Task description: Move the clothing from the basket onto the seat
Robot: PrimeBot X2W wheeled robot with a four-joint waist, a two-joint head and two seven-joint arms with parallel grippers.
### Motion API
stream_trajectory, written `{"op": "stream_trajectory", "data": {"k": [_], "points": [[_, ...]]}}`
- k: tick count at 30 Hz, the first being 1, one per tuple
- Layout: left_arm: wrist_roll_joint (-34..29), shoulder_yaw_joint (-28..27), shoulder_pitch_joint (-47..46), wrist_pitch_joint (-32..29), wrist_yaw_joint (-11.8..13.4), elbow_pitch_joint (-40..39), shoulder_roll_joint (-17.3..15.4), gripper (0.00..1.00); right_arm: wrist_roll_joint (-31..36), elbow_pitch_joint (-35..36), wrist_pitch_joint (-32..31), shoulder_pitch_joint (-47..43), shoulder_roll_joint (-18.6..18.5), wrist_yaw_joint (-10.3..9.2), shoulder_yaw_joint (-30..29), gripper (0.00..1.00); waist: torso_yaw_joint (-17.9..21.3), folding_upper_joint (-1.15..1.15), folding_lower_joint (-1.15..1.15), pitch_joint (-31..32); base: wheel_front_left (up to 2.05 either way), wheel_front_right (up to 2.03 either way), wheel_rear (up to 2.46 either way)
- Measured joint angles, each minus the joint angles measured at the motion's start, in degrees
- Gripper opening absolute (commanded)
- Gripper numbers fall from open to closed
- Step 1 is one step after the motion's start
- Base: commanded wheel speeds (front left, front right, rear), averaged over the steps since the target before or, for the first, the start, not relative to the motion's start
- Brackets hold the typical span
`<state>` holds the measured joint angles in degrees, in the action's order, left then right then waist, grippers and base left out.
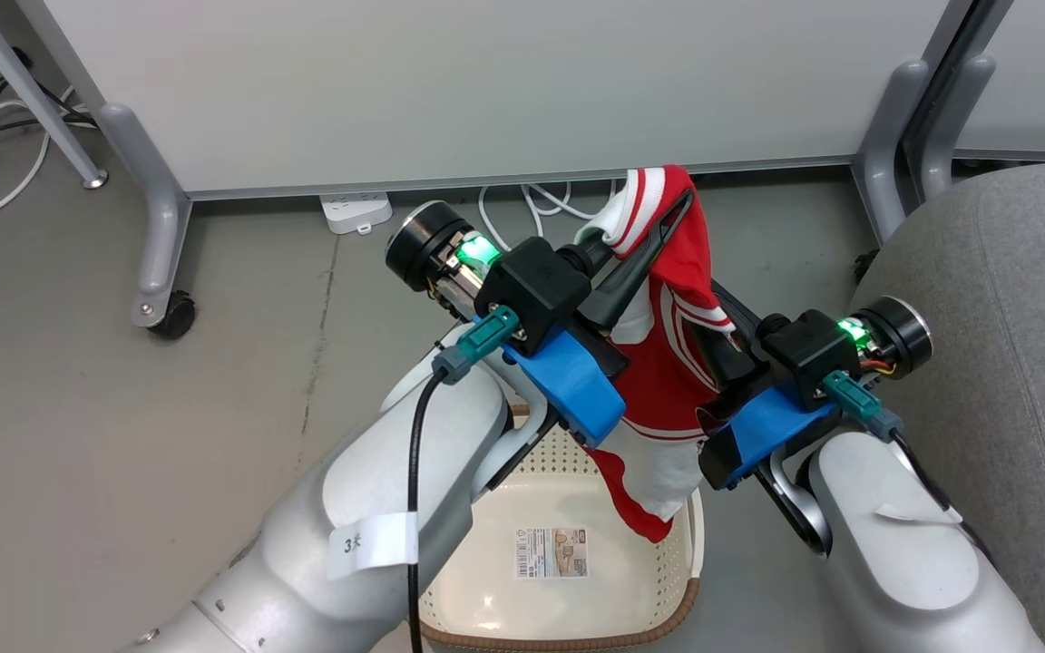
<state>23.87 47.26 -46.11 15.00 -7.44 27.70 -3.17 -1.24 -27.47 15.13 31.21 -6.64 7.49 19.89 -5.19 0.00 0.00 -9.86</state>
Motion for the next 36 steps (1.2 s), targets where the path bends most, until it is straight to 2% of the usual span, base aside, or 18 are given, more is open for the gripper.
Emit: {"op": "stream_trajectory", "data": {"k": [2, 3, 4, 23, 30, 36], "points": [[0.04, 0.00, 0.00, 0.00, 0.00, 0.24, 0.02, 0.00, -0.11, 0.02, 0.00, 0.00, 0.08, 0.00, -0.09, 0.00, 0.02, 0.00, 0.00, 0.02, 0.00, 0.00, 0.00], [0.18, -0.04, 0.00, 0.00, 0.00, 0.42, 0.03, 0.08, -0.11, 0.04, 0.00, 0.00, 0.10, 0.00, -0.13, 0.00, 0.03, 0.00, 0.00, 0.03, 0.00, 0.00, 0.00], [0.29, -0.08, 0.00, 0.00, 0.00, 0.59, 0.04, 1.00, -0.12, 0.05, 0.00, 0.00, 0.14, 0.00, -0.20, 0.00, 0.04, 0.00, 0.00, 0.02, 0.00, 0.00, 0.00], [0.68, 2.00, 0.02, 0.07, 0.00, 2.85, 0.13, 1.00, -0.86, 1.35, -0.01, 1.01, 0.73, 0.00, -5.82, 0.00, 1.59, 0.00, 0.00, -2.73, 0.00, 0.00, 0.00], [-0.18, 3.11, 0.74, 0.07, 0.00, 2.16, -0.48, 1.00, -0.83, 2.66, -0.01, 1.43, 0.98, 0.00, -9.87, 0.00, 4.60, 0.00, 0.00, -4.39, 0.00, 0.00, 0.00], [-1.34, 3.15, 2.97, 0.07, 0.00, 1.24, -2.02, 1.00, -0.41, 5.54, -0.02, 1.26, 0.80, 0.00, -13.59, 0.00, 10.06, 0.00, 0.00, -6.45, 0.00, 0.00, 0.00]]}}
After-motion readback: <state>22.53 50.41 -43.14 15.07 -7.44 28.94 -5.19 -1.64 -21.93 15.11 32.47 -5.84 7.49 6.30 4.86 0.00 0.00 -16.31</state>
